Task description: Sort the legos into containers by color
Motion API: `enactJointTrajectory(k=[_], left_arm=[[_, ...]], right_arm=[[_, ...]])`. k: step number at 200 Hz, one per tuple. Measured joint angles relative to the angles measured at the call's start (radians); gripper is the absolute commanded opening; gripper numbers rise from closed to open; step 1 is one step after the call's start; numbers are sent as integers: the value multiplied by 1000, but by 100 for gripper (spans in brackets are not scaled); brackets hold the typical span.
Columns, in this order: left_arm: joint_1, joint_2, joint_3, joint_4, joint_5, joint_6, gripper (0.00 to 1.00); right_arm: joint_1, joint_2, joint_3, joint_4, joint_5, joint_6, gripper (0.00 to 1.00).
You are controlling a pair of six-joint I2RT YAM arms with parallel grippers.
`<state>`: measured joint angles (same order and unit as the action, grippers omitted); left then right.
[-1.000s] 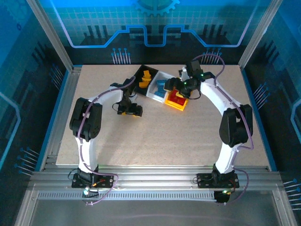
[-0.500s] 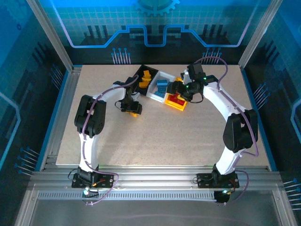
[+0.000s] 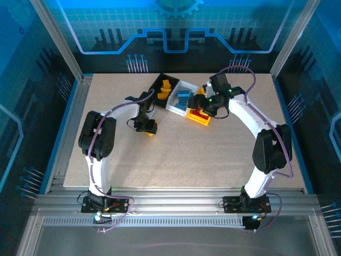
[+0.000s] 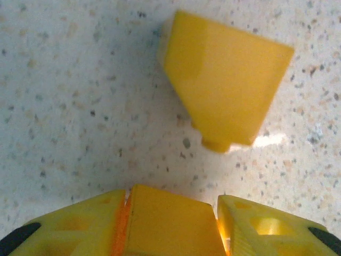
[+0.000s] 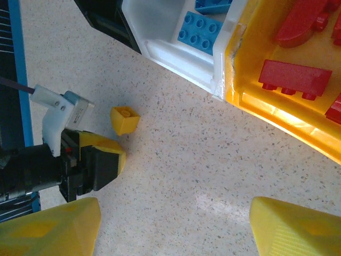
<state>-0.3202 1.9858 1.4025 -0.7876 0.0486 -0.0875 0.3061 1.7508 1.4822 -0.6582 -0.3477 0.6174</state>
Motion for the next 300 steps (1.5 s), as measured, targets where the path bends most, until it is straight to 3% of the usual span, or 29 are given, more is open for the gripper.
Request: enactJointTrajectory(k=[44, 80, 111, 171, 192, 209, 244, 300], left_arm=[[10, -124, 10, -67, 19, -47, 46], [51, -112, 235, -106, 69, -112, 46], [63, 30, 525, -98, 115, -180, 47], [66, 457, 997, -79, 158, -358, 47], [75, 519, 1018, -37, 159, -435, 47], [92, 542, 1018, 3, 158, -491, 60], [116, 554, 1042, 66, 162, -570, 69], [113, 526, 997, 83, 166, -548, 70]], right_arm=[[1, -14, -51, 14, -1, 0, 75], [1, -46, -109, 21, 0, 0, 76], [1, -101, -154, 13, 0, -8, 76], [1, -229, -199, -45, 8, -36, 76], [1, -270, -210, -60, 9, -50, 77], [1, -293, -222, -64, 10, -58, 79], [1, -298, -253, -66, 8, -72, 81], [18, -240, -253, -48, -2, -72, 81]])
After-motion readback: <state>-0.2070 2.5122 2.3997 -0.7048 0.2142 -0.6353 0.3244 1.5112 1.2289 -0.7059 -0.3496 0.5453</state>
